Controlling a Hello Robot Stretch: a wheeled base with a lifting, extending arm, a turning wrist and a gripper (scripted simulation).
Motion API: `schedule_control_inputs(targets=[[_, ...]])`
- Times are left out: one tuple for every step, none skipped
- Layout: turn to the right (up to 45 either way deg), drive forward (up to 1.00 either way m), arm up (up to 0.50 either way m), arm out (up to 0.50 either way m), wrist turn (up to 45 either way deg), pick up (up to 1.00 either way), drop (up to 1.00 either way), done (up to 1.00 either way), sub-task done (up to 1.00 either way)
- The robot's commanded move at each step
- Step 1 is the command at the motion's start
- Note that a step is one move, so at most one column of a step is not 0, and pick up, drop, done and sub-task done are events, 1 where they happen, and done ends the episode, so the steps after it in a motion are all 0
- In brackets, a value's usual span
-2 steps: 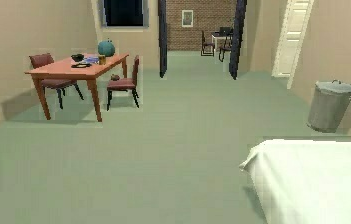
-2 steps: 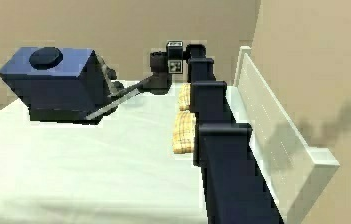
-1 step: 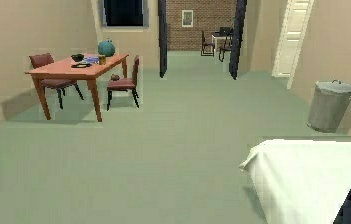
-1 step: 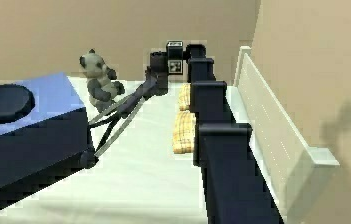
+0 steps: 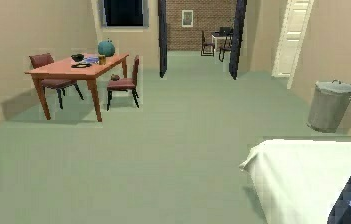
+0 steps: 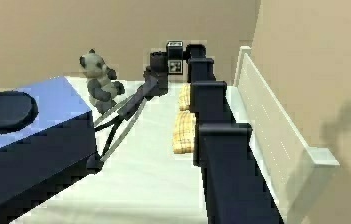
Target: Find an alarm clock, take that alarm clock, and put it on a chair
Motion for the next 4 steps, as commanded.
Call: schedule_control_inputs(targets=[[0.0,0.00,0.00,-0.34,0.0,0.00,0.00,0.00,0.00],[6.0,0.00,0.00,0.00,0.0,0.00,0.00,0.00,0.00],[0.0,1.00,0.00,0.00,0.0,0.00,0.00,0.00,0.00],[6.0,0.00,0.00,0.00,0.0,0.00,0.00,0.00,0.00]])
